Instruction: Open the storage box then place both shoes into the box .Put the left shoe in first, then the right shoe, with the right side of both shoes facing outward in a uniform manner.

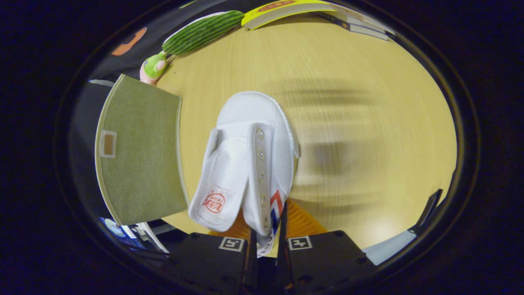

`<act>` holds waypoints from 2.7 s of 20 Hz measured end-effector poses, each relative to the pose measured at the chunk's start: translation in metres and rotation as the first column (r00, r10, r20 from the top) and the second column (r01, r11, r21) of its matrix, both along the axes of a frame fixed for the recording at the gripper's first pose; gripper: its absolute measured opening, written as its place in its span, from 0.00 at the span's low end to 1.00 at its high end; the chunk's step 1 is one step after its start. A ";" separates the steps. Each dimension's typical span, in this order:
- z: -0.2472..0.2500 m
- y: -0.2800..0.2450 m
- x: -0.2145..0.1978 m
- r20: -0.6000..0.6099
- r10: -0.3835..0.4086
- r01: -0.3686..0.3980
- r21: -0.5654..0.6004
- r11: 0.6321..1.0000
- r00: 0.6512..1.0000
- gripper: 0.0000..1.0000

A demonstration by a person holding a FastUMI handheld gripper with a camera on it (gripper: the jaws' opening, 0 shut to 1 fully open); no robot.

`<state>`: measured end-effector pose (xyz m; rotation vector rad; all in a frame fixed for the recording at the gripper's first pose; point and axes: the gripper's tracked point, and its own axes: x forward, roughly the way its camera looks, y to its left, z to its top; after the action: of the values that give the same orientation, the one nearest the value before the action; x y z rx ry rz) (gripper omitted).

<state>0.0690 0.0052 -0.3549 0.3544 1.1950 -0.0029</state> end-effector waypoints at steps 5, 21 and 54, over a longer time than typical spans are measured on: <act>0.027 0.028 -0.001 0.040 -0.023 0.020 0.079 0.997 0.999 0.08; 0.236 0.208 -0.013 0.206 0.051 -0.074 0.105 0.992 0.977 0.07; 0.292 0.198 0.015 0.636 -0.046 0.154 -0.116 0.981 0.770 0.77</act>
<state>0.0840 0.2035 -0.0624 0.2431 0.4938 -0.0697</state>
